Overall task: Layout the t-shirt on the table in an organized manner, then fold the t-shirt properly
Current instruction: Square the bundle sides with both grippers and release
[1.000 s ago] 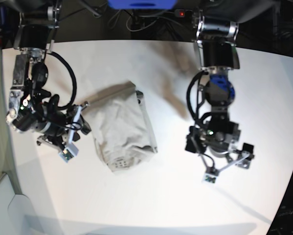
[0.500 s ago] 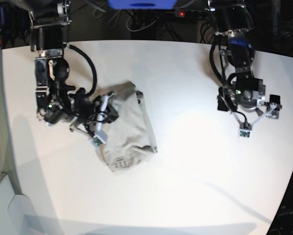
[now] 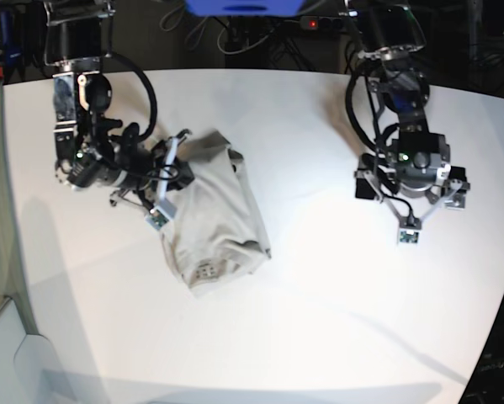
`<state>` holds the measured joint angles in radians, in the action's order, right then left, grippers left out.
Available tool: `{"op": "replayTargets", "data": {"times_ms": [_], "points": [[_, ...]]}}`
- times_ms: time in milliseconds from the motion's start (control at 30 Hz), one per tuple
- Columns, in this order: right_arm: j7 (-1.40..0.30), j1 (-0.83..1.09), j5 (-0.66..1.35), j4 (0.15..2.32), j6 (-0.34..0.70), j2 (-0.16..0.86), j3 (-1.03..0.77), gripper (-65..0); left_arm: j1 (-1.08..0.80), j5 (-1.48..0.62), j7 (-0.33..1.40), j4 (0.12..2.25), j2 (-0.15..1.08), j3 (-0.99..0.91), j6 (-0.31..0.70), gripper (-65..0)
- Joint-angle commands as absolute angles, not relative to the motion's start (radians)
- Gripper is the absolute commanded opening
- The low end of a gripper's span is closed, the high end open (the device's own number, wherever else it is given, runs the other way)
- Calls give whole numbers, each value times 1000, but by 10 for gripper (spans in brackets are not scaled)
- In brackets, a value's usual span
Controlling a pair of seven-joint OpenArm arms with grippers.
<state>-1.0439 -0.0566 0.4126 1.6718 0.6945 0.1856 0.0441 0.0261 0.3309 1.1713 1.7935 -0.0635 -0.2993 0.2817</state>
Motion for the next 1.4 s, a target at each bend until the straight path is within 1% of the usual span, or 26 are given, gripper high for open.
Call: {"op": "replayTargets", "data": {"times_ms": [0,133,333,433,467,533,567,600,633,667,767,833,900,967,1033,1067,1100,1133,1167,1233,1300,1367], "points": [[-1027,-81,441,1725,698,199,42,-594,41,305,1161,1811,-59,-300,277,0],[-1067,-93,441,1781,698,229,5,-594,35,222,1161,1808,-65,-303,277,0],[-1067,-117,440,1756,698,266,-51,-592,19,130,1161,1811,-107,-298,277,0],[-1066,-119,440,1756,698,274,-51,-592,15,33,1152,1807,-110,-298,277,0],[-1064,-119,440,1756,698,275,-51,-592,7,-7,1139,1805,-113,-300,277,-63],[-1066,-117,440,1756,698,297,-50,-592,-8,-94,1106,1805,-116,-303,268,-250],[-1064,-117,440,1756,698,300,-47,-592,-16,-128,1092,1805,-116,-305,266,-328],[-1064,-117,440,1756,698,300,-50,-592,-25,-157,1078,1805,-122,-305,266,-380],[-1063,-117,440,1755,698,302,-51,-592,-38,-174,1069,1804,-137,-305,266,-390],[-1063,-119,440,1748,698,303,-51,-592,-48,-183,1063,1804,-157,-305,266,-375],[-1061,-151,440,1705,698,320,-51,-592,-65,-185,1064,1802,-157,-297,266,-324],[-1061,-174,440,1652,698,325,-51,-592,-77,-191,1064,1771,-157,-254,266,-328],[-1052,-200,440,1595,698,335,-51,-592,-82,-191,1063,1718,-157,-202,266,-382],[-1017,-209,440,1550,698,349,-51,-592,-82,-193,1049,1652,-157,-160,266,-487],[-981,-213,440,1511,698,360,-51,-592,-79,-193,1010,1587,-157,-122,265,-618],[-963,-213,440,1486,698,367,-50,-592,-76,-193,992,1550,-157,-102,262,-650],[-947,-213,440,1466,698,372,-47,-592,-74,-193,975,1521,-157,-88,240,-650],[-938,-213,440,1451,698,374,-45,-592,-74,-194,955,1504,-157,-77,202,-635],[-929,-209,440,1435,698,374,-45,-592,-77,-196,926,1488,-157,-64,154,-637],[-918,-205,440,1408,698,374,-44,-592,-82,-239,868,1460,-157,-28,91,-650],[-912,-203,440,1386,698,369,-44,-592,-82,-295,834,1435,-157,-10,48,-648],[-912,-185,440,1383,698,364,-44,-592,-79,-326,820,1425,-157,5,30,-648]]}}
